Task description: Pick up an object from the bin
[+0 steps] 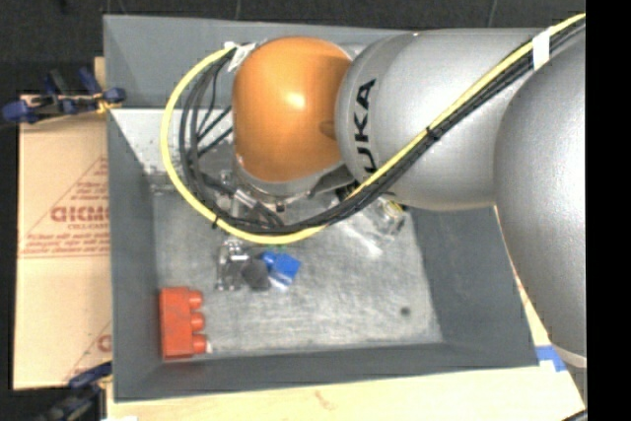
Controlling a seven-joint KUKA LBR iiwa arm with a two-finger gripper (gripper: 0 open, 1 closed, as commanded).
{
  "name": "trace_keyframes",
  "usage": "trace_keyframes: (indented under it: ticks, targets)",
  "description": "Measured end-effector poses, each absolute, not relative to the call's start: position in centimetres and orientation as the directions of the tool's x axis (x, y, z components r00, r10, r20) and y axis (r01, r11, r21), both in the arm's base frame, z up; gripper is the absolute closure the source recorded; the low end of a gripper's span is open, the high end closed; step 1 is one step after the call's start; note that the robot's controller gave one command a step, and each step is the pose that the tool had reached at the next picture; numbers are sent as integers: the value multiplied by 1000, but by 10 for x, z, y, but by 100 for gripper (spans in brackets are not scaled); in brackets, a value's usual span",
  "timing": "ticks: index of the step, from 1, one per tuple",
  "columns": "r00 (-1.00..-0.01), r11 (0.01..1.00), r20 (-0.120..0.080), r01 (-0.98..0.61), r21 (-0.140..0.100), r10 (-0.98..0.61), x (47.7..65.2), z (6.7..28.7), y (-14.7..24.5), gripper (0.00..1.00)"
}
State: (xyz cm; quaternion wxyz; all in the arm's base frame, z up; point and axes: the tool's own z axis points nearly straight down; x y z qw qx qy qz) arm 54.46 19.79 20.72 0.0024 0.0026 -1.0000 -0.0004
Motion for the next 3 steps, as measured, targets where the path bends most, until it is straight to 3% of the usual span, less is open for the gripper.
trace_keyframes:
  ticks: [1, 3]
  targets:
    - [-975, 975, -7, 223, 7, 223, 574, 73, 133, 0]
    - [-975, 975, -7, 224, 6, 224, 578, 77, 135, 0]
